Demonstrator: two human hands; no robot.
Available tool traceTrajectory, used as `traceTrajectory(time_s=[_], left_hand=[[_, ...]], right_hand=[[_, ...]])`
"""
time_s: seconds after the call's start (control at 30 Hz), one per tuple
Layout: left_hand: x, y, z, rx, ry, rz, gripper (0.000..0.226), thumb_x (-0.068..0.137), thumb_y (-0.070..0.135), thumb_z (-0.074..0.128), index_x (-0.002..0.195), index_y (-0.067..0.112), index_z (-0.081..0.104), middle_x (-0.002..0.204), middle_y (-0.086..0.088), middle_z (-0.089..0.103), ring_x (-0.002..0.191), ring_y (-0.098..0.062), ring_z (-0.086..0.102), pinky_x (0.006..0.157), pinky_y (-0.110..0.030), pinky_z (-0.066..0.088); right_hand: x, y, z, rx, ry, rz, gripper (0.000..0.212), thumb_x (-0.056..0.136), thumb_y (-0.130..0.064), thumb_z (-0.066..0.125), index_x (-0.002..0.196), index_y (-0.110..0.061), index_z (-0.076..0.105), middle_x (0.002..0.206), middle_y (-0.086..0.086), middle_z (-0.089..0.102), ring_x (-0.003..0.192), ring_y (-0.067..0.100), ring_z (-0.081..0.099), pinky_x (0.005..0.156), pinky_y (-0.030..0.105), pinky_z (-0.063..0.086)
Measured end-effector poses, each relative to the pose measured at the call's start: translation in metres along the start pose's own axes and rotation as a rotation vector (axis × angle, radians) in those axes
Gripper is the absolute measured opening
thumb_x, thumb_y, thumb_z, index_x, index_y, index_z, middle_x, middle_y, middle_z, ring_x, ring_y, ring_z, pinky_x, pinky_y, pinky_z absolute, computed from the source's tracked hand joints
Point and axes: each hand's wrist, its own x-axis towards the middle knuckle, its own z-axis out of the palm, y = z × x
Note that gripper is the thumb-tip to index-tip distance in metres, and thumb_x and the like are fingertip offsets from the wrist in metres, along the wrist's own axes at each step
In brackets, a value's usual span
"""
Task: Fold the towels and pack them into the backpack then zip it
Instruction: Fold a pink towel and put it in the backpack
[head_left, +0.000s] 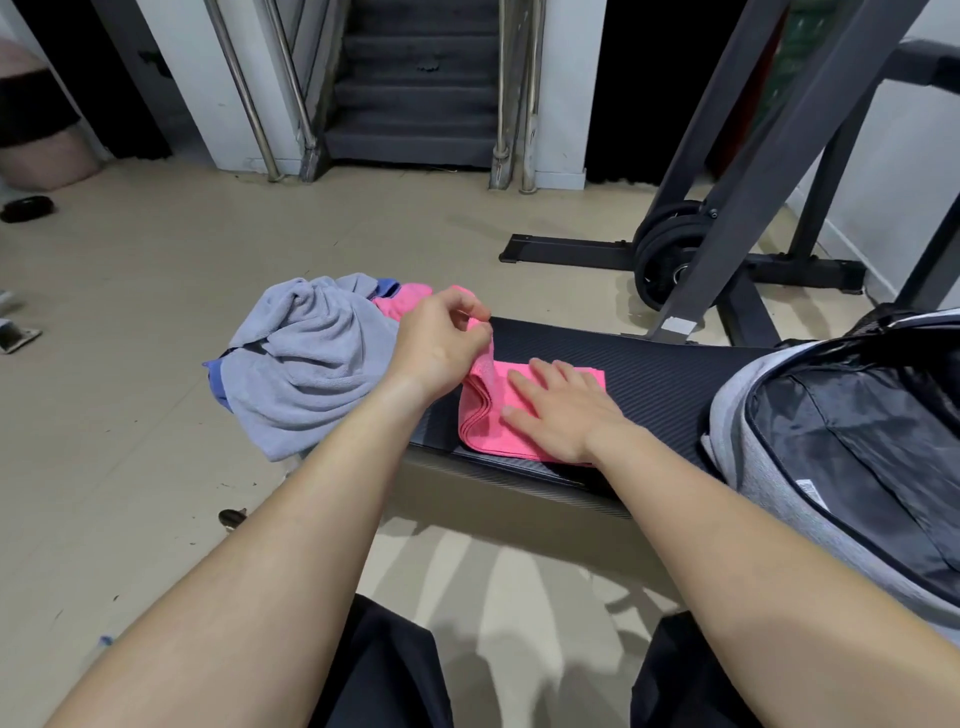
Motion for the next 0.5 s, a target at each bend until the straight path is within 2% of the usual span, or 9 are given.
traceTrajectory(time_s=[0.1,0.17,0.2,0.23,0.37,0.5], left_hand=[[0.002,0.005,0.017,0.043,-0.047,0.022,0.01,0.085,0.015,0.069,0.092,0.022,0.07,0.089,0.0,0.071,0.08,-0.013,0.062,0.076,-0.02,0.048],[0.003,0.011,0.03,0.086,-0.098,0.033,0.011,0.084,0.012,0.068,0.091,0.02,0.07,0.075,0.007,0.063,0.067,-0.005,0.056,0.061,-0.007,0.039],[0.003,0.014,0.037,0.108,-0.126,0.041,0.011,0.084,0.011,0.068,0.09,0.02,0.07,0.07,0.01,0.058,0.064,-0.003,0.052,0.057,-0.006,0.036],[0.003,0.016,0.044,0.13,-0.155,0.05,0.011,0.084,0.011,0.068,0.089,0.02,0.069,0.068,0.012,0.055,0.063,-0.004,0.051,0.057,-0.01,0.035],[0.0,0.024,0.071,0.236,-0.285,0.078,0.013,0.082,0.013,0.067,0.081,0.025,0.068,0.07,0.015,0.056,0.076,-0.015,0.056,0.075,-0.025,0.043],[-0.003,0.028,0.091,0.315,-0.359,0.122,0.008,0.084,0.014,0.069,0.087,0.022,0.07,0.075,0.015,0.056,0.076,-0.01,0.055,0.071,-0.023,0.038]], right_hand=[[-0.012,0.028,-0.006,0.046,0.066,0.069,0.081,0.099,-0.061,0.032,0.161,-0.018,0.004,0.168,0.004,0.009,0.154,0.027,0.008,0.124,0.048,0.01],[-0.021,0.045,-0.006,0.053,0.03,0.117,0.083,0.099,-0.058,0.038,0.161,-0.016,0.003,0.168,0.003,0.006,0.154,0.027,0.006,0.124,0.047,0.011],[-0.025,0.052,-0.004,0.054,0.005,0.134,0.083,0.099,-0.058,0.039,0.161,-0.016,0.002,0.168,0.003,0.004,0.154,0.028,0.004,0.124,0.047,0.011],[-0.028,0.057,-0.004,0.059,-0.017,0.146,0.084,0.099,-0.057,0.041,0.161,-0.016,0.002,0.168,0.004,0.002,0.154,0.029,0.003,0.124,0.046,0.011],[-0.036,0.068,-0.006,0.178,-0.063,0.179,0.087,0.098,-0.055,0.048,0.161,-0.018,0.001,0.168,0.006,-0.002,0.154,0.03,-0.003,0.123,0.041,0.008],[-0.04,0.076,-0.006,0.209,-0.133,0.192,0.085,0.096,-0.057,0.05,0.161,-0.027,0.005,0.168,0.001,-0.006,0.153,0.027,-0.01,0.122,0.044,0.006]])
